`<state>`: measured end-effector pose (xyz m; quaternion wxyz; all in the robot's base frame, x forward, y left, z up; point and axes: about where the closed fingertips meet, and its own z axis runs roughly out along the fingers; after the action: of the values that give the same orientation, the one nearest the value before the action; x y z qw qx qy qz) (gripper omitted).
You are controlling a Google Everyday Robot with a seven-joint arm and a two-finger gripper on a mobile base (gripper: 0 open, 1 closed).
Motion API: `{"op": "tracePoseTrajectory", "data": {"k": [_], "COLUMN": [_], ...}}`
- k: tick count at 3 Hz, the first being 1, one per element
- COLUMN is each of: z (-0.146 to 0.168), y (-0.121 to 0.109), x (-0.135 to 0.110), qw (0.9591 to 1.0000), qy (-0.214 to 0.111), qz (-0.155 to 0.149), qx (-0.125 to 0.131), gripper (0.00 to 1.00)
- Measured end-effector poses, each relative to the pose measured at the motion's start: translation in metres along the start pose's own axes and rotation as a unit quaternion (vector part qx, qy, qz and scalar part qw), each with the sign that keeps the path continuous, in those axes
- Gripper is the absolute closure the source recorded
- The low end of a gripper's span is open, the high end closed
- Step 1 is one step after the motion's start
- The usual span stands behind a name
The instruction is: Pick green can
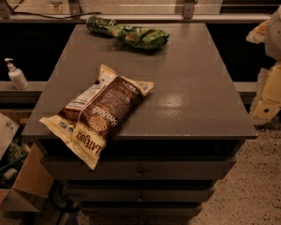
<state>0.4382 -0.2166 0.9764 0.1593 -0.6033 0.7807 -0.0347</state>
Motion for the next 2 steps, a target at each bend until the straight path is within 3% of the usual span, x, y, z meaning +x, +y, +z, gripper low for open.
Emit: {"op": "tracePoseTrajectory", "data": {"k": [1,2], "z": [0.0,0.019], "y": [0.0,-0.002], "x": [0.0,-0.016], "qw": [1.0,0.9998], "qy": [0.0,-0.01], "qz": [0.0,-0.018], "qx": [0.0,0.002], "gripper": [0.0,0.0]}}
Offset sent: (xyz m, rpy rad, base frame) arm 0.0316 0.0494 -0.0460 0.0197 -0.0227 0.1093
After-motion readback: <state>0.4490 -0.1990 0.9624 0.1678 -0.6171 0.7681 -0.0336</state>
